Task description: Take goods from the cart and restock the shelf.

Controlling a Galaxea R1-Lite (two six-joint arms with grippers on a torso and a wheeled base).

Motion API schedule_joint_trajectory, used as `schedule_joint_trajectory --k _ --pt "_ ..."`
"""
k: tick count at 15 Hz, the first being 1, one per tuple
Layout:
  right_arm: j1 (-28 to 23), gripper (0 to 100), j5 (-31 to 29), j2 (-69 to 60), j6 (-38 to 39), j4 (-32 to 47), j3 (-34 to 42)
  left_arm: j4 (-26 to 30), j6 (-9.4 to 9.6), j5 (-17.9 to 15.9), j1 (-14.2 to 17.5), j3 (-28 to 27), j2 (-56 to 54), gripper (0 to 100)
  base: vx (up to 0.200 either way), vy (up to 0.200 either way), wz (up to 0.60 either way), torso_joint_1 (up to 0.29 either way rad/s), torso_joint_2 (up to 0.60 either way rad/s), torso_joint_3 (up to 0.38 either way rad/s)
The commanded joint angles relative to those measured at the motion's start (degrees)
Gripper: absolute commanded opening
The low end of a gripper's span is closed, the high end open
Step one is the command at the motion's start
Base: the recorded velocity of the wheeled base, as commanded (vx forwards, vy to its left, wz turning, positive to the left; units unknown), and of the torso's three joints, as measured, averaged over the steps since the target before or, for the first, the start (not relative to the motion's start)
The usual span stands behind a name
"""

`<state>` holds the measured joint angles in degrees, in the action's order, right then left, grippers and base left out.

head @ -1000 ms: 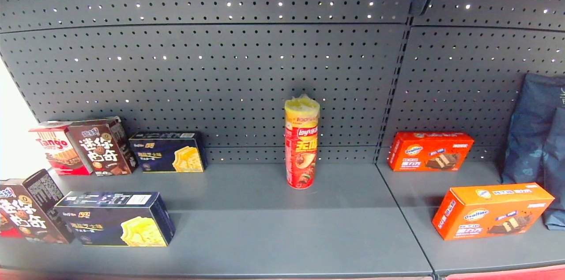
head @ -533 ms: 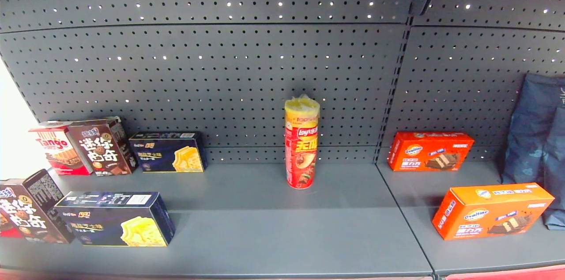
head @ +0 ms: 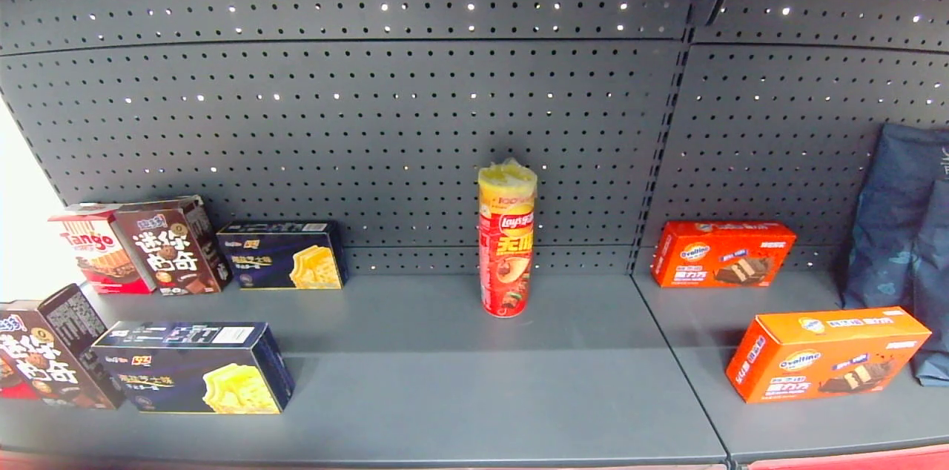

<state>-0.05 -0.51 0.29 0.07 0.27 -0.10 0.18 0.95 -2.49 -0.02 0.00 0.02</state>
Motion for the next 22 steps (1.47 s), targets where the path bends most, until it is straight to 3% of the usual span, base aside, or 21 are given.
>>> schedule_joint_trajectory --k 1,22 --pt "0.05 100 -0.02 0.06 0.01 0.0 0.01 -0.01 -0.07 0.03 0.02 0.0 -0.02 100 0.0 0.0 0.0 0.0 0.0 0.0" --pt "0.05 100 -0.1 0.06 0.01 0.0 0.01 -0.01 0.02 -0.06 0.02 0.0 -0.02 100 0.0 0.0 0.57 0.004 0.0 0.001"
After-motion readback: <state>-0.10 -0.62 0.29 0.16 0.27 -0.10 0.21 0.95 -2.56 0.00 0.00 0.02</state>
